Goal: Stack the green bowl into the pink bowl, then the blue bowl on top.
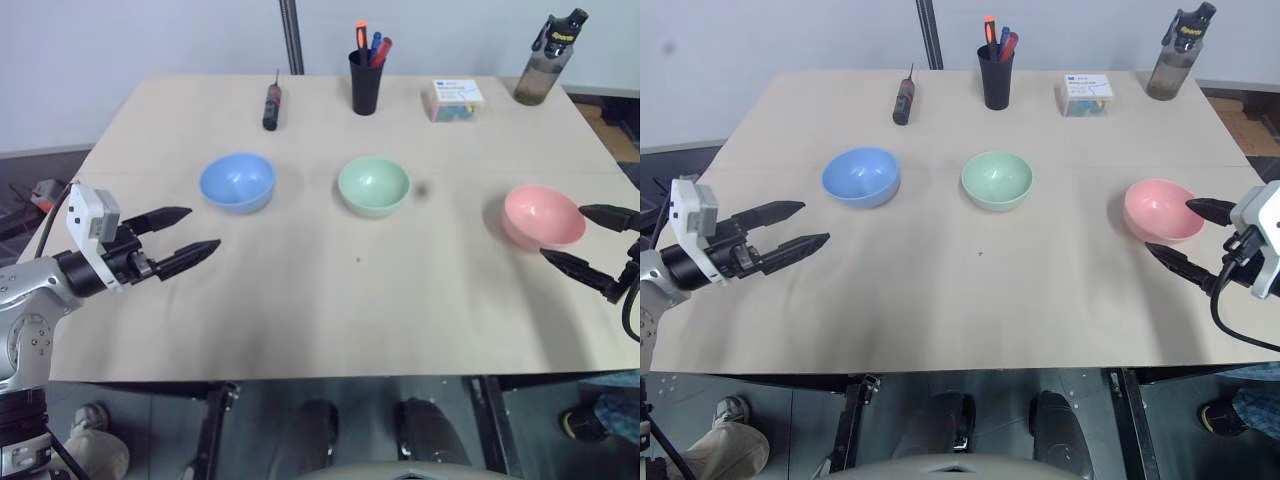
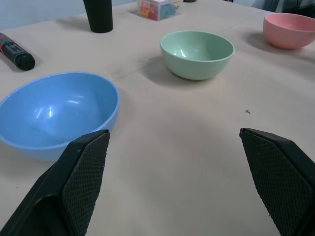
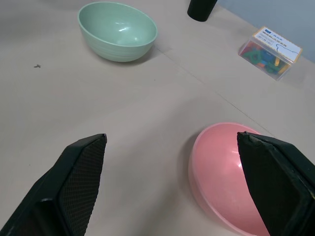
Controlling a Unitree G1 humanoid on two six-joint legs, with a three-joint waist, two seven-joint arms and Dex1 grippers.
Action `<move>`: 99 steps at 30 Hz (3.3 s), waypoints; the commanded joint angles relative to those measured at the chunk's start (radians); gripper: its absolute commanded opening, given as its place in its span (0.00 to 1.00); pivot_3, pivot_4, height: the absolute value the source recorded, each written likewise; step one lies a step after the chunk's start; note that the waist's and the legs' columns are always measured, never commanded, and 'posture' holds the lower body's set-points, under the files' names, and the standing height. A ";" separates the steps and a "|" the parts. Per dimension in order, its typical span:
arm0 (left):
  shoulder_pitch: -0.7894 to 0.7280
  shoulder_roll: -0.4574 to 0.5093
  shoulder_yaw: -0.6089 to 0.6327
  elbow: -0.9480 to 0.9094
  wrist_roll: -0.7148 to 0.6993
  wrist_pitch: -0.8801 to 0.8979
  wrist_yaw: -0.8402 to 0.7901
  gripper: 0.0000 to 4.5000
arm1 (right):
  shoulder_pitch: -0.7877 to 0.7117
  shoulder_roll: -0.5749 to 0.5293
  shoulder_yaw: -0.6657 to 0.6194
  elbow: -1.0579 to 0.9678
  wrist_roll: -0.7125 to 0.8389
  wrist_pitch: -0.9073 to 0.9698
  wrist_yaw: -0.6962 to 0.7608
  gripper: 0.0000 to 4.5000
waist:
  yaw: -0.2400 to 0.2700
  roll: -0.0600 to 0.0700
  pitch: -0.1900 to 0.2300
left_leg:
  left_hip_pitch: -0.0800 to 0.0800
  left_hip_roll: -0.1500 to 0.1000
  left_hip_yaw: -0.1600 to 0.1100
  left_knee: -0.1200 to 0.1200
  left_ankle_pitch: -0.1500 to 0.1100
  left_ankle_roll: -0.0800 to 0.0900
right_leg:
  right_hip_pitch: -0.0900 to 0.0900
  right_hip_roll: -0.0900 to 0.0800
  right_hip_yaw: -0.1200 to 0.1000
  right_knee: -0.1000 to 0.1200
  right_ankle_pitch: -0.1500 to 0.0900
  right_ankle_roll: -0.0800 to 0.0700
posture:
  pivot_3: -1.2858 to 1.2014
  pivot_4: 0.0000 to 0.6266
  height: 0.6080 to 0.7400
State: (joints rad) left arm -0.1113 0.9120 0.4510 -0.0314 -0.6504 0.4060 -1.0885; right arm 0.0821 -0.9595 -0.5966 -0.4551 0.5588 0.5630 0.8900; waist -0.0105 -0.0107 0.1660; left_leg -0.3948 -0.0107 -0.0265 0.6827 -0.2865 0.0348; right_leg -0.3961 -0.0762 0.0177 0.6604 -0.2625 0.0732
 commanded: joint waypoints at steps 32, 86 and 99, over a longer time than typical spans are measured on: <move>-0.118 -0.102 -0.160 -0.292 -0.170 0.043 -0.098 1.00 | -0.470 0.154 0.570 0.505 -0.432 -0.137 -0.177 0.42 | -0.003 0.001 0.000 | -0.002 -0.002 0.000 0.001 0.001 -0.002 | -0.002 0.000 0.000 0.000 0.000 0.000 | 0.52 0.24 1.00; -0.547 -0.083 -0.631 0.147 0.698 -0.502 0.111 1.00 | -0.504 0.321 0.519 -0.035 -0.217 0.048 -0.137 0.98 | 0.013 0.001 0.002 | -0.005 -0.006 -0.002 0.001 0.003 -0.005 | -0.004 0.002 -0.002 0.001 0.000 0.000 | 0.52 0.24 1.00; -1.112 -0.401 -0.984 1.032 1.169 -1.138 0.365 1.00 | -0.341 0.258 0.385 -0.242 -0.172 0.124 -0.250 0.98 | 0.001 0.000 0.002 | -0.017 -0.007 -0.002 0.005 0.003 -0.004 | -0.014 0.003 -0.002 0.002 0.000 0.001 | 0.52 0.24 1.00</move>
State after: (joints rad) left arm -1.1851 0.5157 -0.5087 0.9517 0.4583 -0.6741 -0.7877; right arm -0.2503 -0.7014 -0.1919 -0.6448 0.3731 0.6773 0.6660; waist -0.0094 -0.0112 0.1683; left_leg -0.4135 -0.0180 -0.0284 0.6887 -0.2837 0.0307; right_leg -0.4116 -0.0734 0.0157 0.6630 -0.2623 0.0742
